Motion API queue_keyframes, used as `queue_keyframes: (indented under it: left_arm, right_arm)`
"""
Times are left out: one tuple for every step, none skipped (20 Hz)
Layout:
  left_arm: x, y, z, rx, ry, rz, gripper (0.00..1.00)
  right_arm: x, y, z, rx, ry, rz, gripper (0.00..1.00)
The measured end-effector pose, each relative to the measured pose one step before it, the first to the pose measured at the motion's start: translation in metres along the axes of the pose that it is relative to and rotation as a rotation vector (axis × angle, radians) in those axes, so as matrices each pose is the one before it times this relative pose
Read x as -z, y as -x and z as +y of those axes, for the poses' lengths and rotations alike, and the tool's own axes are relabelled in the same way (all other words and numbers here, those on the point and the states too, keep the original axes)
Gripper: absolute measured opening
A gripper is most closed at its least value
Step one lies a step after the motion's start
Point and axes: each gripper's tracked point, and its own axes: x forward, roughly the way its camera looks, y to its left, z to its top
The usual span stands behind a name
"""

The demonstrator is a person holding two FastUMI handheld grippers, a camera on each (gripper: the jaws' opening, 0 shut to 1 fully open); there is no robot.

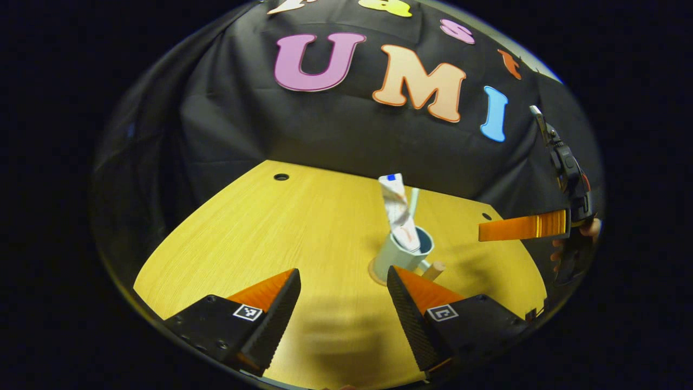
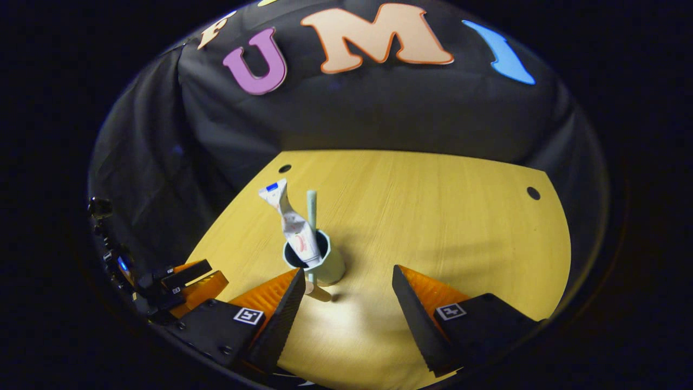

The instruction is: Put the toothbrush and toothpaste on the desktop into the cup, then pick up the cup and place it on the coaster on the desktop.

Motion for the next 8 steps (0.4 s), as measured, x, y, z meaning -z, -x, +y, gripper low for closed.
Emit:
queue_keyframes:
  left_arm:
    - [-0.00116,-0.00048,-0.00922,0.01621,-0.0085,-0.00007,0.94]
    - [-0.00037,-0.00168,-0.00643,0.00946,-0.01379,0.00578,0.94]
    - [0.00225,-0.00124,-0.00602,0.00969,-0.0214,0.01204,0.94]
    - [0.00225,-0.00175,-0.00492,0.00937,-0.02419,0.01529,0.94]
    - [0.00128,-0.0014,-0.00517,0.00898,-0.02059,0.00566,0.94]
    - [-0.00021,-0.0007,-0.00415,0.01271,-0.01308,0.00491,0.94]
    - [0.00122,-0.0005,-0.00678,0.01416,-0.00603,0.00733,0.94]
    - [-0.0015,-0.00077,-0.00553,0.01369,-0.0024,0.00021,0.94]
  right_arm:
    - [-0.00359,0.01002,-0.00697,0.00924,-0.02138,-0.05244,0.99]
    - [-0.0032,0.01149,-0.00821,0.00829,-0.02031,-0.04604,0.99]
    - [-0.00357,0.01274,-0.00836,0.01326,-0.022,-0.03735,0.99]
    - [-0.00202,0.01322,-0.00743,0.00802,-0.0219,-0.03559,0.99]
    - [-0.00084,0.01131,-0.00702,0.00781,-0.02115,-0.03135,0.99]
    - [0.00073,0.01036,-0.00774,0.01095,-0.01809,-0.02266,0.99]
    - [0.00202,0.00799,-0.00736,0.01408,-0.01597,-0.01532,0.99]
    - [0.00145,0.00943,-0.00847,0.01426,-0.01358,-0.00983,0.99]
